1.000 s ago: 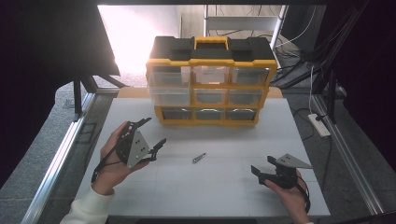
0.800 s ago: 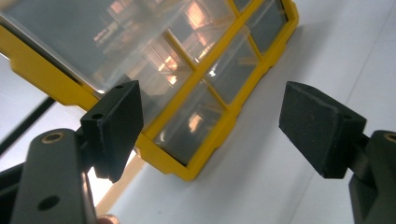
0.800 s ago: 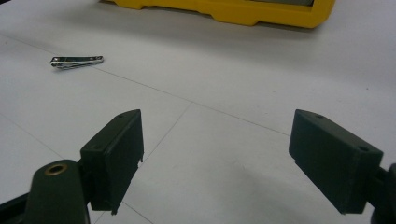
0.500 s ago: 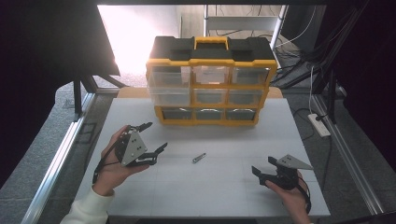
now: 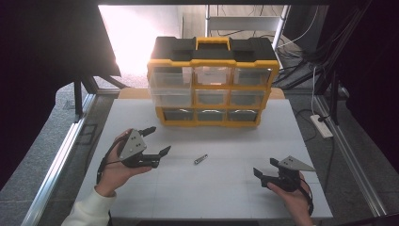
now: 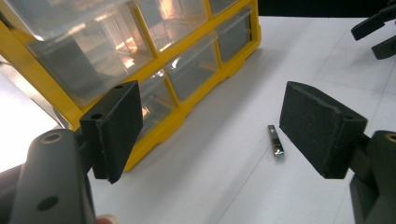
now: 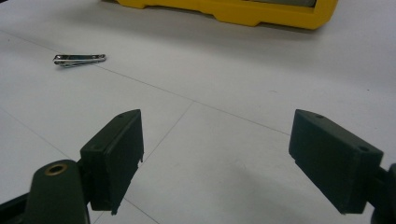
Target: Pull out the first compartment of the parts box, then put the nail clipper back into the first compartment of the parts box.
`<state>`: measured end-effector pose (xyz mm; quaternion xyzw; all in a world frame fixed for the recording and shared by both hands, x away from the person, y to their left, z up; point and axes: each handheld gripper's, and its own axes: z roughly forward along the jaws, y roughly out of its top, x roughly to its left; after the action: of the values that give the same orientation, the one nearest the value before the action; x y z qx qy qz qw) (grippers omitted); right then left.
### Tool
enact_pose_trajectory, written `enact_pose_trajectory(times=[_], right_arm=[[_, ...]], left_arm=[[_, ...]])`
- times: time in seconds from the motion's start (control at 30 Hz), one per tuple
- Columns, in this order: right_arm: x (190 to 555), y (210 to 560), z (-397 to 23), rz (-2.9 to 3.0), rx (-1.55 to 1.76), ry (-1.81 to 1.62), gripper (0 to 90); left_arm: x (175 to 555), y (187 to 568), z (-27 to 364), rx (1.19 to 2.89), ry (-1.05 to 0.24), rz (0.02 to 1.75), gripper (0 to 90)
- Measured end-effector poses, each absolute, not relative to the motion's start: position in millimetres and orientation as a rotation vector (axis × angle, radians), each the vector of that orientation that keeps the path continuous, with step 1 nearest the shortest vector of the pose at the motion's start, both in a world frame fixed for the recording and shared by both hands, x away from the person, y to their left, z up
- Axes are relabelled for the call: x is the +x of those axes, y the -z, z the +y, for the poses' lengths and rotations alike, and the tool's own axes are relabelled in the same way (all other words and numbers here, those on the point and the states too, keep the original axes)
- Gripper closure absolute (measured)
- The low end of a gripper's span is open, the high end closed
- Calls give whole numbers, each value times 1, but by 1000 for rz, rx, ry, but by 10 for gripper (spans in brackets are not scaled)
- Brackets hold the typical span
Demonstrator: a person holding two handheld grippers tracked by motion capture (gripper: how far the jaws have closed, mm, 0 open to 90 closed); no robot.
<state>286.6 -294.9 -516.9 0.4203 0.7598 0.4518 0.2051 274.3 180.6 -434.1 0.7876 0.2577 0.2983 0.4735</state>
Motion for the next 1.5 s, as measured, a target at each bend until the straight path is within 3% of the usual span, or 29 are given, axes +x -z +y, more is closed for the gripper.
enact_pose_trajectory(times=[1.5], right_arm=[[287, 516, -294, 2116, 1166, -1285, 181]], left_arm=[[288, 450, 156, 2013, -524, 594, 221]])
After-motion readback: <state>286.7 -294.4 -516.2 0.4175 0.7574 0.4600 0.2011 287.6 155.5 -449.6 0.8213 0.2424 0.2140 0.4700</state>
